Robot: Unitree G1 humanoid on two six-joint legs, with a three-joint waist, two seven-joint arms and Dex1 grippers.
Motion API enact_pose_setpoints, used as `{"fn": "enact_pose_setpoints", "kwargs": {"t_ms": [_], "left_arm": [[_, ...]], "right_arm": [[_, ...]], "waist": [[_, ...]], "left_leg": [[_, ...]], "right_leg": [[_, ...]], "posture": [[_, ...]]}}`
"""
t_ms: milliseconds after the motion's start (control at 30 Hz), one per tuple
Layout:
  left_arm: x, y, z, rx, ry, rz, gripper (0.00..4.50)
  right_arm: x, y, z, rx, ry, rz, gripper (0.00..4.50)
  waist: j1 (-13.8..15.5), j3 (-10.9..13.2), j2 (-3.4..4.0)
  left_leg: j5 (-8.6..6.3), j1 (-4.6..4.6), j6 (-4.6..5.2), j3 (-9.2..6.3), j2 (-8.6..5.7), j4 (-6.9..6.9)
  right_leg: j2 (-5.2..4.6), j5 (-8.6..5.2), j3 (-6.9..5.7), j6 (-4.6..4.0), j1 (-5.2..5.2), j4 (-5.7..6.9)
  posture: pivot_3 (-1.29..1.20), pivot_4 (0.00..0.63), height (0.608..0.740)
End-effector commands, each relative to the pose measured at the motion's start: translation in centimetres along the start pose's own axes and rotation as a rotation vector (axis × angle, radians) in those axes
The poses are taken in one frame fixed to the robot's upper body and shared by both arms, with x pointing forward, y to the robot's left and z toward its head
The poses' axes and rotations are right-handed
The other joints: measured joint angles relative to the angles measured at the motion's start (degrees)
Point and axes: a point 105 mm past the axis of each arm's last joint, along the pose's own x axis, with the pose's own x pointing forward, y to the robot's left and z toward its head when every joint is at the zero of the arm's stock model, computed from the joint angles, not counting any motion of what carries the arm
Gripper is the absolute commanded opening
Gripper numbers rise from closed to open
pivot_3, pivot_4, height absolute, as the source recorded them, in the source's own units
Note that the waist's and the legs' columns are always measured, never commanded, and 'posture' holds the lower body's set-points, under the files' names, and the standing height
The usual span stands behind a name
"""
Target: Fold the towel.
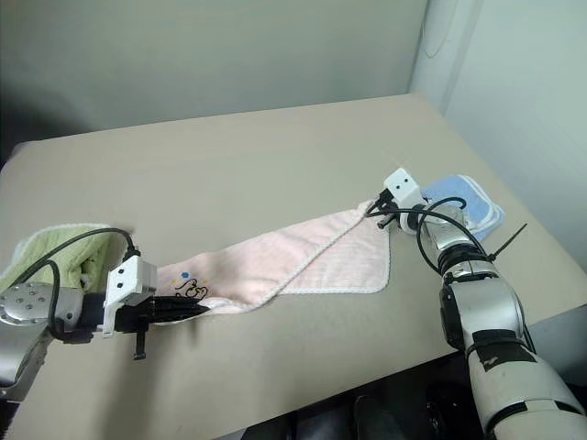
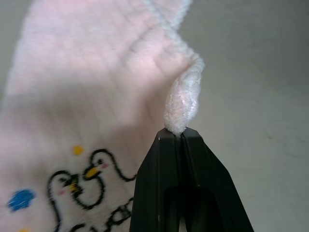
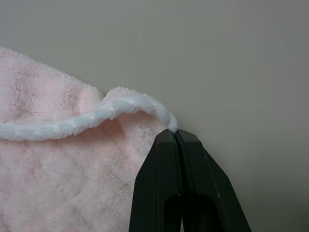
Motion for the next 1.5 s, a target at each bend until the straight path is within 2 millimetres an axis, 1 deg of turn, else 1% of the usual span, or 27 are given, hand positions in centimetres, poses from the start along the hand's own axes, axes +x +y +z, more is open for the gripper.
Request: {"fn": "enact_pose_setpoints", "kwargs": {"t_ms": [33, 100, 133, 167, 200, 267, 367, 400, 467, 567, 633, 700, 800, 933, 967, 1000, 1033, 1067, 1133, 1167, 1200, 1267, 1300, 1367, 1400, 1433, 1500], "left_arm": [[-1.9, 2.6, 3.0, -0.013, -0.169, 0.167, 0.00], [-3.6, 5.2, 5.0, -0.071, -0.328, 0.316, 0.00], [-4.0, 5.8, 5.5, -0.092, -0.367, 0.352, 0.00], [-4.8, 7.2, 6.3, -0.126, -0.437, 0.418, 0.00], [-5.4, 8.0, 6.7, -0.151, -0.482, 0.457, 0.00], [-5.9, 8.8, 7.2, -0.177, -0.524, 0.492, 0.00], [-5.9, 8.9, 7.3, -0.185, -0.528, 0.496, 0.00], [-7.1, 11.9, 8.6, -0.187, -0.601, 0.630, 0.00], [-8.9, 15.6, 11.1, -0.180, -0.707, 0.801, 0.00], [-10.4, 17.9, 13.5, -0.147, -0.789, 0.905, 0.00], [-11.7, 18.7, 14.4, -0.122, -0.830, 0.955, 0.00], [-12.8, 19.1, 14.6, -0.120, -0.861, 0.987, 0.00], [-13.4, 18.1, 14.2, -0.110, -0.858, 0.925, 0.00], [-13.4, 17.8, 14.1, -0.105, -0.854, 0.901, 0.00], [-12.4, 15.9, 12.3, -0.118, -0.807, 0.806, 0.00], [-11.7, 14.3, 11.0, -0.129, -0.770, 0.729, 0.00], [-11.2, 12.9, 10.3, -0.139, -0.743, 0.675, 0.00], [-10.1, 10.8, 8.4, -0.149, -0.661, 0.604, 0.00], [-8.9, 7.8, 5.6, -0.204, -0.553, 0.513, 0.00], [-8.6, 6.8, 4.9, -0.225, -0.526, 0.488, 0.00], [-8.0, 5.0, 3.8, -0.254, -0.471, 0.437, 0.00], [-7.0, 2.0, 2.3, -0.302, -0.385, 0.352, 0.00], [-6.7, 0.9, 2.0, -0.321, -0.359, 0.325, 0.00], [-6.3, -0.2, 1.6, -0.348, -0.334, 0.312, 0.00], [-6.3, -0.4, 1.5, -0.353, -0.329, 0.312, 0.00], [-6.3, -0.5, 1.5, -0.356, -0.327, 0.313, 0.00], [-6.1, -0.5, 1.2, -0.371, -0.315, 0.323, 0.00]], "right_arm": [[-1.0, -2.1, 2.3, -0.027, -0.089, -0.058, 0.03], [-1.9, -3.6, 3.4, -0.036, -0.123, -0.107, 0.03], [-2.1, -3.9, 3.6, -0.038, -0.131, -0.118, 0.03], [-2.5, -4.5, 4.3, -0.046, -0.149, -0.138, 0.03], [-2.7, -4.9, 4.8, -0.051, -0.161, -0.150, 0.03], [-3.0, -5.2, 5.2, -0.055, -0.173, -0.161, 0.03], [-3.0, -5.3, 5.2, -0.055, -0.173, -0.161, 0.03], [-3.9, -6.7, 7.8, -0.091, -0.230, -0.213, 0.03], [-5.7, -8.6, 11.8, -0.140, -0.320, -0.291, 0.03], [-7.4, -9.8, 15.1, -0.174, -0.404, -0.339, 0.03], [-8.6, -10.3, 16.7, -0.196, -0.454, -0.353, 0.03], [-9.6, -10.7, 17.5, -0.213, -0.483, -0.356, 0.03], [-11.7, -11.0, 18.5, -0.242, -0.546, -0.302, 0.03], [-12.0, -11.0, 18.5, -0.246, -0.558, -0.279, 0.03], [-11.6, -9.5, 16.2, -0.249, -0.515, -0.119, 0.03], [-11.5, -8.1, 14.5, -0.248, -0.485, 0.007, 0.03], [-11.7, -7.1, 13.4, -0.247, -0.467, 0.095, 0.03], [-11.8, -5.5, 10.7, -0.231, -0.405, 0.200, 0.03], [-12.3, -2.8, 6.8, -0.204, -0.304, 0.318, 0.03], [-12.7, -1.9, 5.8, -0.194, -0.275, 0.352, 0.03], [-13.2, -0.6, 4.2, -0.173, -0.225, 0.398, 0.03], [-14.2, 1.5, 1.8, -0.136, -0.141, 0.476, 0.03], [-14.6, 2.2, 1.1, -0.121, -0.112, 0.498, 0.03], [-14.9, 2.7, 0.5, -0.101, -0.083, 0.505, 0.03], [-15.0, 2.7, 0.5, -0.097, -0.077, 0.503, 0.03], [-15.0, 2.8, 0.5, -0.094, -0.074, 0.501, 0.03], [-14.9, 2.8, 0.6, -0.093, -0.068, 0.500, 0.03]], "waist": [[0.1, 0.0, 0.03], [0.5, 0.0, 0.03], [0.6, 0.0, 0.05], [0.5, 0.0, 0.05], [0.5, 0.1, 0.09], [0.4, 0.1, 0.09], [-0.2, 0.1, 0.08], [-0.2, 0.1, 0.11], [0.6, 0.2, 0.17], [0.3, 0.2, 0.20], [0.1, 0.2, 0.16], [-0.1, 0.2, 0.14], [-0.6, 0.2, 0.13], [-0.9, 0.2, 0.13], [-0.9, 0.2, 0.12], [-1.6, 0.1, 0.11], [-1.7, 0.1, 0.10], [-1.7, 0.0, 0.03], [-1.9, 0.0, -0.06], [-2.0, 0.0, -0.11], [-1.9, 0.0, -0.12], [-1.9, 0.1, -0.10], [-1.8, 0.1, -0.07], [-1.5, 0.1, -0.06], [-1.3, 0.1, -0.08], [-1.2, 0.2, -0.10], [-1.0, 0.2, -0.11]], "left_leg": [[0.00, 0.00, 0.00, 0.00, 0.00, 0.00], [0.02, -0.06, -0.03, -0.02, 0.00, 0.08], [0.02, -0.09, -0.04, -0.04, 0.03, 0.17], [0.02, -0.09, -0.04, -0.03, 0.03, 0.22], [0.03, -0.09, -0.04, -0.01, 0.03, 0.23], [0.05, -0.09, -0.08, -0.01, 0.02, 0.28], [0.05, -0.08, -0.10, 0.01, 0.02, 0.26], [0.06, -0.09, -0.10, 0.01, 0.02, 0.23], [0.23, -0.25, -0.21, -0.09, 0.01, 0.29], [0.65, -1.08, -0.26, -0.08, 0.01, 0.29], [0.70, -1.11, -0.32, -0.07, -0.02, 0.24], [0.69, -1.11, -0.32, -0.07, -0.03, 0.21], [0.73, -1.18, -0.39, -0.06, -0.02, 0.10], [0.92, -1.57, -0.71, -0.04, -0.02, 0.24], [0.94, -1.60, -0.74, -0.04, -0.02, 0.24], [0.94, -1.60, -0.73, -0.04, -0.02, 0.24], [0.95, -1.45, -0.69, 0.09, 0.00, 0.15], [0.91, -1.33, -0.63, 0.09, -0.02, 0.15], [0.88, -1.23, -0.64, 0.12, -0.02, 0.21], [0.83, -1.24, -0.72, 0.11, -0.01, 0.28], [0.79, -1.34, -0.80, 0.11, -0.01, 0.29], [0.79, -1.40, -0.81, 0.12, -0.02, 0.31], [0.78, -1.38, -0.79, 0.13, -0.02, 0.26], [0.66, -0.87, -0.59, 0.16, -0.06, 0.28], [0.38, -0.55, -0.09, 0.16, -0.05, 0.30], [0.43, 0.00, 0.02, 0.16, -0.04, 0.32], [0.39, 1.08, 0.22, 0.15, -0.07, 0.27]], "right_leg": [[0.00, 0.00, 0.00, 0.00, 0.00, 0.00], [0.00, 0.00, -0.05, 0.01, 0.00, 0.04], [0.00, 0.01, -0.09, 0.00, 0.00, 0.07], [0.00, 0.02, -0.09, 0.02, 0.01, 0.08], [0.00, 0.03, -0.07, 0.04, 0.02, 0.07], [0.00, 0.06, -0.06, 0.08, 0.05, 0.06], [0.00, 0.06, -0.02, 0.08, 0.05, 0.01], [0.00, 0.06, -0.02, 0.08, 0.03, -0.02], [0.00, 0.10, -0.10, 0.12, -0.14, 0.11], [0.01, 0.62, -0.05, 0.19, -1.06, 0.00], [0.00, 0.64, 0.00, 0.24, -0.95, -0.27], [-0.01, 0.61, 0.01, 0.29, -0.88, -0.44], [-0.01, 0.60, 0.05, 0.30, -0.96, -0.59], [-0.01, 0.60, 0.05, 0.30, -1.45, -0.48], [-0.01, 0.60, 0.05, 0.30, -1.51, -0.44], [-0.01, 0.60, 0.07, 0.30, -1.53, -0.43], [-0.01, 0.59, 0.13, 0.31, -1.34, -0.41], [0.00, 0.46, 0.11, 0.37, -1.12, -0.32], [0.01, 0.40, 0.08, 0.41, -0.91, -0.67], [0.02, 0.34, 0.06, 0.44, -0.90, -0.71], [0.02, 0.31, 0.06, 0.46, -1.04, -0.91], [0.02, 0.33, 0.08, 0.46, -1.13, -0.78], [0.02, 0.32, 0.08, 0.47, -1.09, -0.58], [0.01, 0.32, 0.12, 0.51, -0.57, -0.45], [0.01, 0.37, 0.13, 0.49, -0.22, -0.44], [0.01, 0.38, 0.14, 0.42, 0.35, -0.45], [0.01, 0.19, 0.17, -0.10, 1.41, -0.63]], "posture": [[0.00, 0.150, 0.740], [0.00, 0.150, 0.740], [0.00, 0.150, 0.740], [0.00, 0.150, 0.740], [0.00, 0.150, 0.740], [0.00, 0.150, 0.740], [0.00, 0.150, 0.740], [0.00, 0.150, 0.740], [0.00, 0.150, 0.740], [0.00, 0.150, 0.740], [0.00, 0.150, 0.740], [0.00, 0.150, 0.740], [0.00, 0.150, 0.740], [0.00, 0.150, 0.740], [0.00, 0.150, 0.740], [0.00, 0.150, 0.740], [0.00, 0.150, 0.740], [0.00, 0.150, 0.740], [0.00, 0.150, 0.740], [0.00, 0.150, 0.740], [0.00, 0.150, 0.740], [0.00, 0.150, 0.740], [0.00, 0.150, 0.740], [0.00, 0.150, 0.740], [0.00, 0.150, 0.740], [0.00, 0.150, 0.740], [0.00, 0.150, 0.740]]}}
